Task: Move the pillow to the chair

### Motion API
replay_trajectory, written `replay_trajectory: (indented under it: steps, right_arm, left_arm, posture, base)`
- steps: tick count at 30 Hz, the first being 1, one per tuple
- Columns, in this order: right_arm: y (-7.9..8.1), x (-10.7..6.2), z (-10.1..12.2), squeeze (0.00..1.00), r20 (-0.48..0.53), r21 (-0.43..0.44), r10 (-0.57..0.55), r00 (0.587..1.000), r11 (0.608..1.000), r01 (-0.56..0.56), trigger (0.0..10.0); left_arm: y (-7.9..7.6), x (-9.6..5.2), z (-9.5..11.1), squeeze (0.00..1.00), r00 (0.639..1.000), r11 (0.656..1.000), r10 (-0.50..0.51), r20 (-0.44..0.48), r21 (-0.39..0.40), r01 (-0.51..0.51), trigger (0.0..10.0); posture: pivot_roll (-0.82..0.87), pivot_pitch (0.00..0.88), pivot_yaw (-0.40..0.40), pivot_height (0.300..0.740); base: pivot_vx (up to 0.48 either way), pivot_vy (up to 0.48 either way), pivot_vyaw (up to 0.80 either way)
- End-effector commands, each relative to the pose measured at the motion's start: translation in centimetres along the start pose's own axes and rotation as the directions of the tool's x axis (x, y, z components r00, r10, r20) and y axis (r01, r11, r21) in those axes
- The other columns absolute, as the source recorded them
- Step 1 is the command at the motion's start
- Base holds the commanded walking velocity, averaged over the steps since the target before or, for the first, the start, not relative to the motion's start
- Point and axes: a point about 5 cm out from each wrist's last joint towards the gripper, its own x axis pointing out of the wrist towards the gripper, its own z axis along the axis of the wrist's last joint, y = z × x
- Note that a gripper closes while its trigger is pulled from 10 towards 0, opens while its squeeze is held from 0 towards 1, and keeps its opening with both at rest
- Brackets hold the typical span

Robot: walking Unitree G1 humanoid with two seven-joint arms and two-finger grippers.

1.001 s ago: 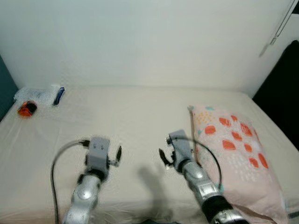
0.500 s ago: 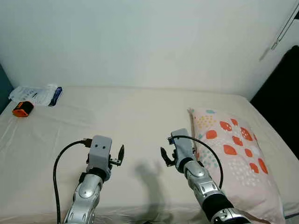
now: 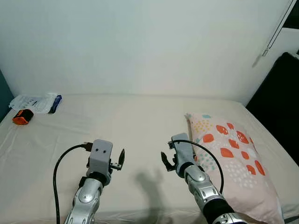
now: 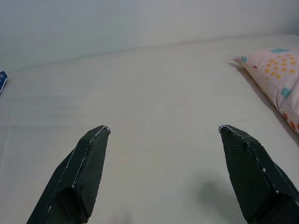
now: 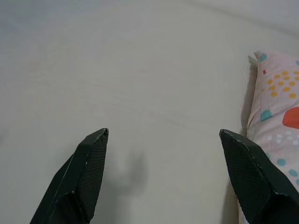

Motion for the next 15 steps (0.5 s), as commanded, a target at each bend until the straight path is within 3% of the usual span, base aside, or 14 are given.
replay_trajectory:
  steps: [1,15]
  right_arm:
    - [-0.04,-0.02,-0.08,0.0,-0.007,0.006,-0.007,1.0,1.0,0.007,10.0]
    - [0.02,0.01,-0.04,0.0,-0.007,0.013,-0.006,1.0,1.0,0.006,10.0]
  left_arm:
    - [-0.16,0.0,0.04,0.0,1.0,1.0,-0.011,-0.001,0.013,0.011,10.0]
    - [-0.08,0.0,0.01,0.0,1.0,1.0,-0.01,-0.007,0.015,0.01,10.0]
  posture:
    - [0.06,0.0,-0.088,0.717]
    - [0.06,0.0,-0.084,0.717]
  base:
    - [0.0,-0.322,0.0]
    - [0.0,-0.326,0.0]
